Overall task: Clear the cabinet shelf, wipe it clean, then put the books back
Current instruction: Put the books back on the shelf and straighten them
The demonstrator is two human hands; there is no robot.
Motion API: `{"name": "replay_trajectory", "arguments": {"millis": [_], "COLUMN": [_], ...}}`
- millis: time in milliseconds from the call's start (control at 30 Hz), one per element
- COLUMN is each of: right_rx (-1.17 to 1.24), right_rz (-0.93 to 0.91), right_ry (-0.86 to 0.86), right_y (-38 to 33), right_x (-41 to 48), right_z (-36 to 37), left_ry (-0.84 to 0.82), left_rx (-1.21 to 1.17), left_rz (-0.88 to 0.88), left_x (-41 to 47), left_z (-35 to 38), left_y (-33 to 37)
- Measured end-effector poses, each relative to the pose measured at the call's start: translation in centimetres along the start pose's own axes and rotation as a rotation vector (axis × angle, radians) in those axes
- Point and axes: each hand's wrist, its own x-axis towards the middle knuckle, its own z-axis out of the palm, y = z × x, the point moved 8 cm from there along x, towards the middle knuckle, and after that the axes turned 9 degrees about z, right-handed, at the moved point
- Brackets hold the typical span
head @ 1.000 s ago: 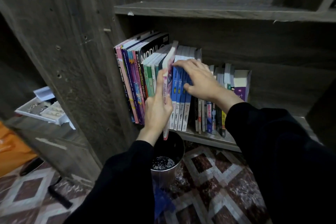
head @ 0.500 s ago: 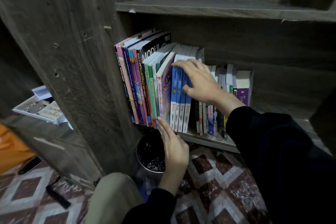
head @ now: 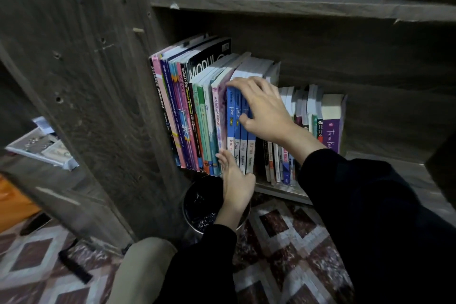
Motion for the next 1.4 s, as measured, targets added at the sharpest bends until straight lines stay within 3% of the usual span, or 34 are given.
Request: {"name": "replay_trajectory", "arguments": {"millis": [67,133,200,267,433,567,767,933,1067,1200,1333,1400], "right_rx": [-0.003,-0.015,-0.054,-0.11,-0.207,-0.234,-0.235,-0.235,-0.196,-0.15,-0.139,-0.131], "right_rz": [-0.003,0.001,-0.003,-0.014,0.008,0.036,0.059,0.072,0.067,0.044,0.065,0.07], "right_ry": [0.011,0.022,0.044,0.075,0.13,0.162,0.209,0.194,0.141,0.058,0.037,0.024], "right_y": [-0.1,-0.1,-0.1,-0.4,-0.7,-1.2,-1.6,-1.6,-1.4,-1.2,-1.1,-1.2], "right_x": [0.1,0.2,0.2,0.2,0.2,0.3,0.4,0.6,0.7,0.6,0.7,0.7], "right_z": [0.1,0.2,0.3,0.5,0.7,0.6,0.4,0.5,0.5,0.2,0.2,0.3], "left_ry": [-0.003,0.172,0.442,0.572,0.378,0.29,0.335,0.368,0.401,0.444,0.63,0.578], "left_rx": [0.057,0.051,0.054,0.156,0.69,0.857,0.869,0.747,0.452,0.235,0.238,0.287], "left_rz": [-0.015,0.041,0.223,0.426,0.584,0.574,0.579,0.587,0.675,0.616,0.718,0.713], "left_x": [-0.1,-0.4,-1.0,-0.8,2.8,3.7,2.1,1.0,-1.4,-1.5,-4.4,-4.8], "left_z": [-1.2,-4.2,-8.3,-11.2,-13.1,-13.0,-13.8,-13.9,-13.3,-14.4,-16.6,-16.5], "left_y": [-0.1,1.2,4.3,8.0,13.3,13.7,12.6,12.1,11.1,11.2,11.5,10.5]}}
